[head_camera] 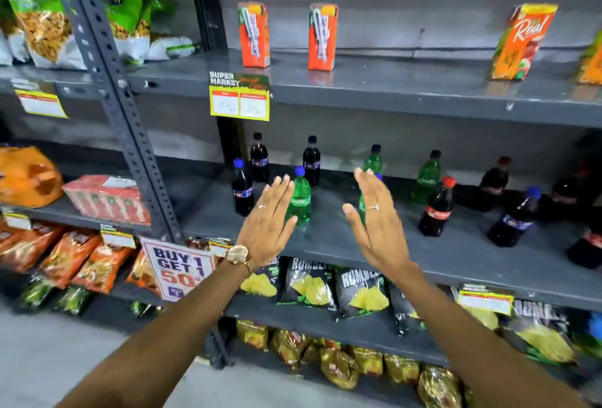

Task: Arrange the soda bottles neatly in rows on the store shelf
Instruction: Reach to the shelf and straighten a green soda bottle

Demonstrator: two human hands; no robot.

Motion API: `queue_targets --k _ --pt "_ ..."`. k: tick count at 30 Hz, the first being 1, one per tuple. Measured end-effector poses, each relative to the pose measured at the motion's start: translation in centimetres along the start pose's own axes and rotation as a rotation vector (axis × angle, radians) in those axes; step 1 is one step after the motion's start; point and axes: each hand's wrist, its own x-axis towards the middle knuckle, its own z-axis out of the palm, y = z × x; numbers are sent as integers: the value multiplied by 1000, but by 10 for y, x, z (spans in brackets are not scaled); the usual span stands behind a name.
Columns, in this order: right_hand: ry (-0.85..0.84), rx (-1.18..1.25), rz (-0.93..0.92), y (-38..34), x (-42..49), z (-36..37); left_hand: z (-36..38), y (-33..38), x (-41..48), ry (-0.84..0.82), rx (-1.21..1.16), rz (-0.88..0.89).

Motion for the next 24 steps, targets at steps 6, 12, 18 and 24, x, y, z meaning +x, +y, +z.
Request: queue_targets --k 6,12,18,24 --pt "-313 223 566 33 5 114 65 -55 -13 -284 -119 -273" --pt "-195 334 798 54 45 187 99 -71 2 -446 -233 -299" --pt "-5 329 825 81 48 182 137 -57 37 -468 -351 -232" --pt "51 322 819 52 -8 147 147 -66 33 -423 -246 -241"
